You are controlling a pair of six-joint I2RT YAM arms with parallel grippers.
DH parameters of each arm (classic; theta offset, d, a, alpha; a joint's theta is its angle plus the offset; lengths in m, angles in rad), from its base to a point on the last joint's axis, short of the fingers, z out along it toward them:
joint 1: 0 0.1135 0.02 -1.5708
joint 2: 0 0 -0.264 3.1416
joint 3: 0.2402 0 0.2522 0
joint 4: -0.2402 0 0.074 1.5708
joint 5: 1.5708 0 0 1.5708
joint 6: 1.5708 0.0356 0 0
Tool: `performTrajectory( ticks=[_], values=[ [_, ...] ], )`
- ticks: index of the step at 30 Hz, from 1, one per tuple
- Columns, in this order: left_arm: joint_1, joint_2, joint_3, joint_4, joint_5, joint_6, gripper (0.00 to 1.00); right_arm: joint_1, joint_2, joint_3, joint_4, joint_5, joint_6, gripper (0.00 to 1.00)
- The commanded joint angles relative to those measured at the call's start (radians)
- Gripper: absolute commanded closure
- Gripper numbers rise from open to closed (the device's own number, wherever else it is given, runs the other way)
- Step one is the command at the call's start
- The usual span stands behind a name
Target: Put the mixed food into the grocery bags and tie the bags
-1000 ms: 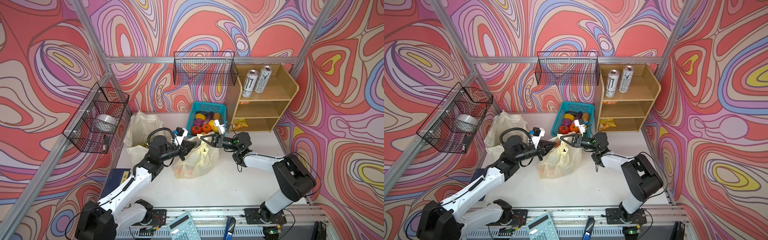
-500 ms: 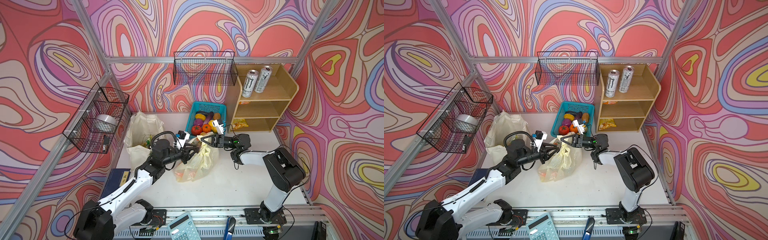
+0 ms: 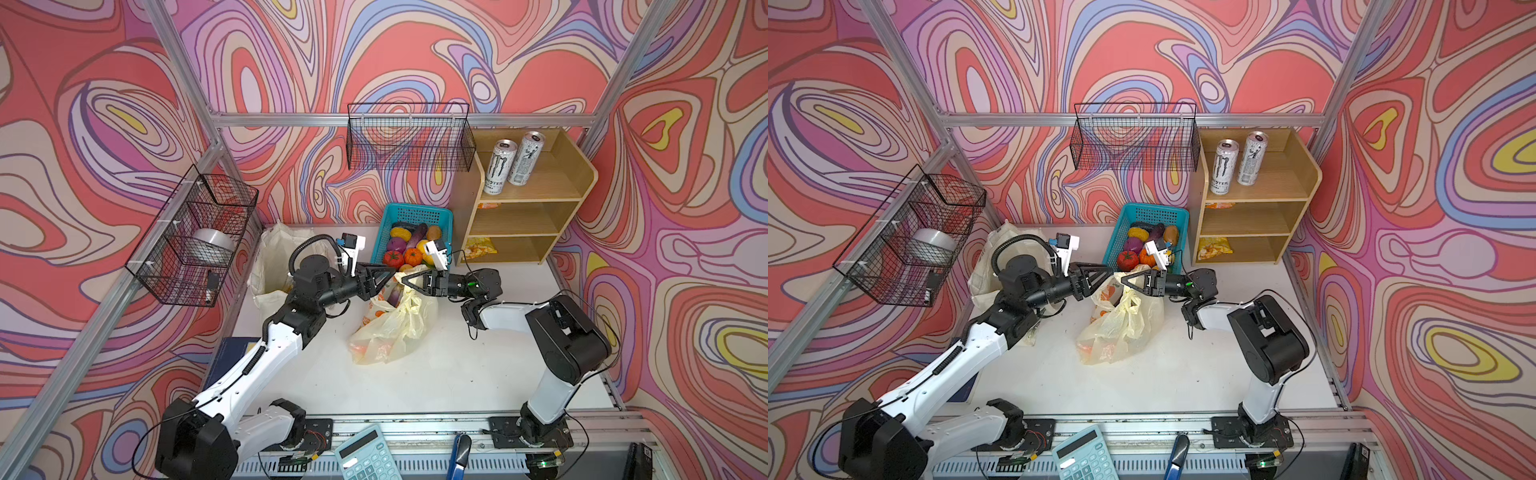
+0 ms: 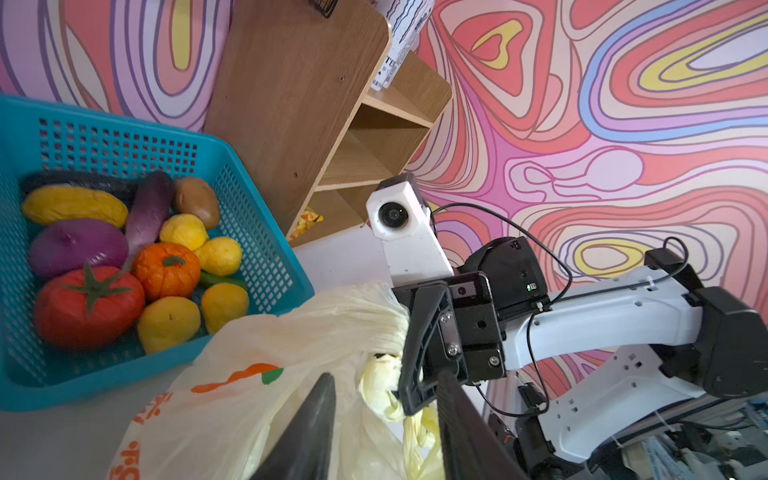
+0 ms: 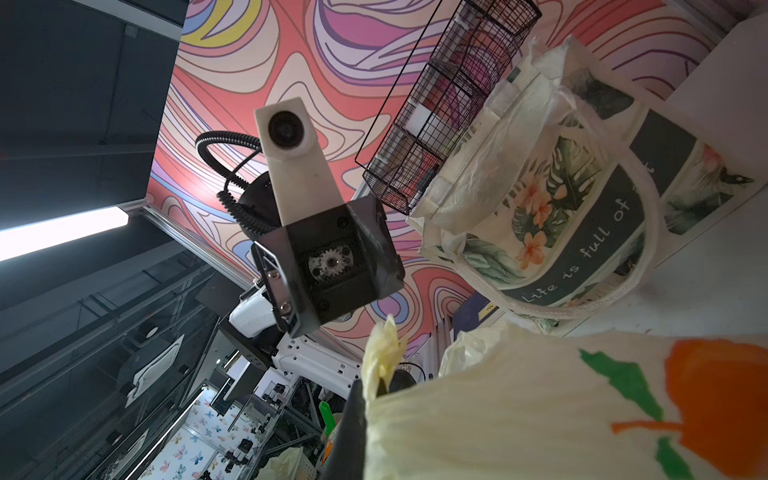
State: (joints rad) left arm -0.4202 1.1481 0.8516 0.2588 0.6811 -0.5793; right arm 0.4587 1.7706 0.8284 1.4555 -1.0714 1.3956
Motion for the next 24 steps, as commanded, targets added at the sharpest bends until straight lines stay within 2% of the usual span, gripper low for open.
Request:
performTrajectory(
  ticks=[1,4,17,20,24],
  values=[
    [-0.018,0.020,0.041,0.008,0.042,-0.087,0.57,-0.004,-0.010,-0.014,0.031,-0.010,-0.012,1.00],
    [-0.050,0.034,0.066,-0.046,0.023,-0.055,0.57,-0.003,-0.009,-0.012,0.031,-0.009,-0.014,1.00],
    [-0.067,0.073,0.058,-0.016,0.016,-0.065,0.62,-0.004,-0.005,-0.011,0.030,-0.003,-0.012,1.00],
    [-0.067,0.083,0.060,-0.006,0.017,-0.068,0.69,-0.004,-0.005,-0.011,0.031,-0.002,-0.012,1.00],
    [-0.069,0.100,0.060,0.023,0.024,-0.083,0.87,-0.004,-0.005,-0.011,0.031,-0.002,-0.010,1.00]
  ],
)
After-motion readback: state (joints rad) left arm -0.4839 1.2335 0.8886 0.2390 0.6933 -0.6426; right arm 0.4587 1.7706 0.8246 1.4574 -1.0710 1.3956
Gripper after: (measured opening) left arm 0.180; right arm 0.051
